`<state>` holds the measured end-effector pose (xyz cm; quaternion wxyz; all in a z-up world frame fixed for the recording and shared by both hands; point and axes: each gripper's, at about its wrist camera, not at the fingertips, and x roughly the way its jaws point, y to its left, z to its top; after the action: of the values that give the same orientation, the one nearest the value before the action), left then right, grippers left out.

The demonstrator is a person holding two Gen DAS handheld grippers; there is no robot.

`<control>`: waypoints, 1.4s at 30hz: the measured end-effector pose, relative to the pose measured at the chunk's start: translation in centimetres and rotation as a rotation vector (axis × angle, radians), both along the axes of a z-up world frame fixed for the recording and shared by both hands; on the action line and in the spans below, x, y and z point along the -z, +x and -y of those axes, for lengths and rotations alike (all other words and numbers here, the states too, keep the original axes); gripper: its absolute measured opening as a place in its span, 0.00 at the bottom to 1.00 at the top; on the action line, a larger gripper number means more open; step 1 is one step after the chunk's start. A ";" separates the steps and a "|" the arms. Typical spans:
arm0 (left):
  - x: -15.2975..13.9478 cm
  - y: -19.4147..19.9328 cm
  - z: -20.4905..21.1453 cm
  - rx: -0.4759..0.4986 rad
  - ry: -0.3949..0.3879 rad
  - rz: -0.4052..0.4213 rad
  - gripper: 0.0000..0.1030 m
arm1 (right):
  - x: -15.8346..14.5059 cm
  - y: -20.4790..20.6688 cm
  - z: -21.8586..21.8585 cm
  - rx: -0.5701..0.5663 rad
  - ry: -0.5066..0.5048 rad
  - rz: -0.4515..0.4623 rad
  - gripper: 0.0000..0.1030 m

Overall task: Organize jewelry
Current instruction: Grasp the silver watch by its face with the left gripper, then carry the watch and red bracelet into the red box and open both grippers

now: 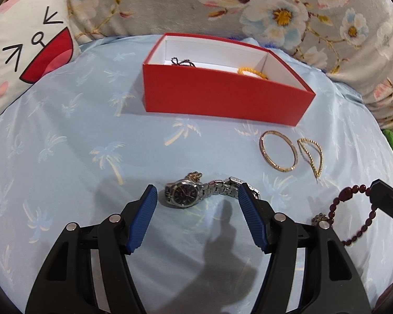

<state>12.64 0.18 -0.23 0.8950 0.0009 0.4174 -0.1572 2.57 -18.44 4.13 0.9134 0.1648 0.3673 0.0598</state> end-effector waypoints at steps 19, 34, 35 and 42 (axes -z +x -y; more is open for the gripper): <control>-0.4 -1.8 0.8 0.074 -0.039 -0.024 0.29 | 2.4 -1.9 1.8 0.023 0.016 -0.065 0.07; -5.2 -3.8 -0.7 0.096 -0.092 0.014 0.29 | -5.7 -1.1 0.2 -0.056 0.032 0.099 0.07; -5.6 -3.7 -0.9 0.095 -0.096 0.017 0.29 | -6.0 -0.8 0.1 -0.054 0.021 0.105 0.07; -8.5 -1.7 -1.4 0.091 -0.102 0.071 0.28 | -7.7 2.5 0.3 -0.039 -0.033 0.135 0.07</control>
<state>10.92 1.60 8.29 0.9000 -0.0204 0.3764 -0.2187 5.08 -18.75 11.84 0.9373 0.1382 0.3091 0.0827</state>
